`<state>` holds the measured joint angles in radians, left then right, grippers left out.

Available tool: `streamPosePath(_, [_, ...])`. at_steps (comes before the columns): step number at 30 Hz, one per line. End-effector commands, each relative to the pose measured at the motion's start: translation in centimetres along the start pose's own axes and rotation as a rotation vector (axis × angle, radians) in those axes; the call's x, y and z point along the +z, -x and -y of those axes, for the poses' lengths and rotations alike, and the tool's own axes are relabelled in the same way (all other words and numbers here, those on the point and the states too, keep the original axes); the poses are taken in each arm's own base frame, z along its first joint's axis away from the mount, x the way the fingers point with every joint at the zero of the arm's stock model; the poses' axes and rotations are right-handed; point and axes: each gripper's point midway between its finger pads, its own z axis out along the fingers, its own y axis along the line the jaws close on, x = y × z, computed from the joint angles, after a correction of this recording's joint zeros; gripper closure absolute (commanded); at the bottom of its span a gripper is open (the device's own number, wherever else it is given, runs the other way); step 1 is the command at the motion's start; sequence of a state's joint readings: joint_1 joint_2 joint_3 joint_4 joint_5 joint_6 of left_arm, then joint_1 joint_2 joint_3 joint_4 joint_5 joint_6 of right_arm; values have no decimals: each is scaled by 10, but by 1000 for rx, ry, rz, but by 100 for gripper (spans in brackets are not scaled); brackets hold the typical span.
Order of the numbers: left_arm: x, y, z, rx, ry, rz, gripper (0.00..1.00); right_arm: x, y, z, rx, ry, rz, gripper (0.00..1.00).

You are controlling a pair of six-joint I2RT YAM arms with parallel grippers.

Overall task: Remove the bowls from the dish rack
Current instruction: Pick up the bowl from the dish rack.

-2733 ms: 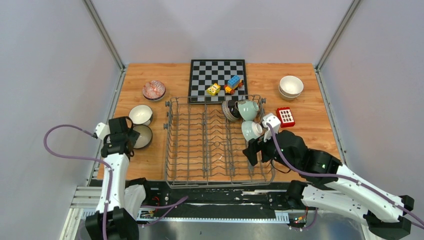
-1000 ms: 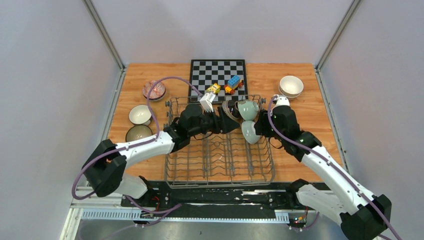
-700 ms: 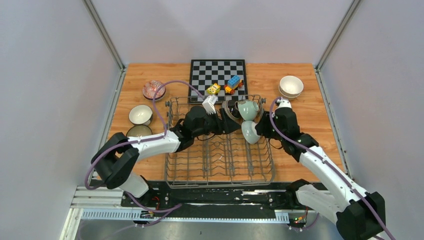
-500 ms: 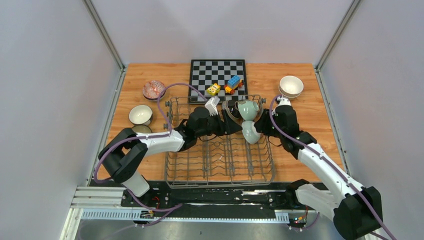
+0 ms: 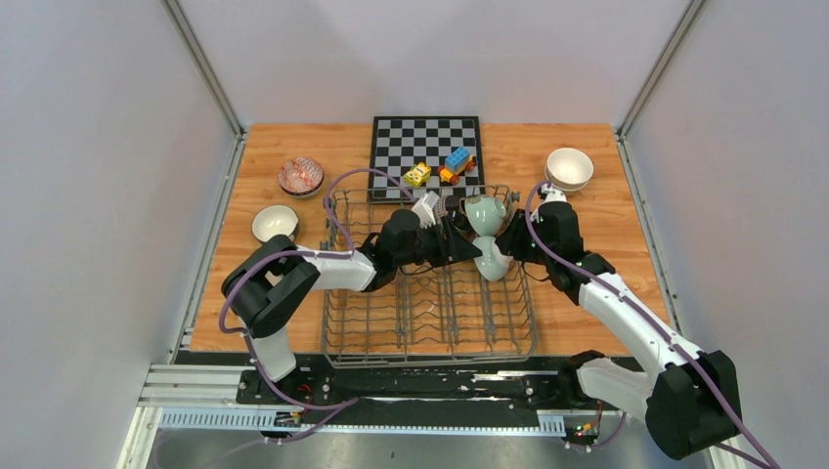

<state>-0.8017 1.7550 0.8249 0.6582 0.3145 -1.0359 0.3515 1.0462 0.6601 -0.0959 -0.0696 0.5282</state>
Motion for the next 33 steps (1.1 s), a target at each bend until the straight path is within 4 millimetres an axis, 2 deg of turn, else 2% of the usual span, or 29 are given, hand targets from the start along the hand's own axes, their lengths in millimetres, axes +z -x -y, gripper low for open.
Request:
streamPosePath(1, [8, 3, 13, -2, -49, 0, 45, 2, -3, 5, 26, -1, -2, 57])
streamPosePath(7, [8, -2, -2, -17, -18, 2, 46, 4, -8, 6, 37, -2, -19, 58])
streamPosePath(13, [13, -4, 9, -33, -87, -8, 47, 5, -11, 6, 38, 2, -31, 58])
streamPosePath(25, [19, -14, 11, -43, -115, -35, 53, 7, -17, 10, 43, -6, -48, 59])
streamPosePath(33, [22, -13, 17, -44, -142, -31, 59, 7, -17, 11, 49, -3, -50, 60])
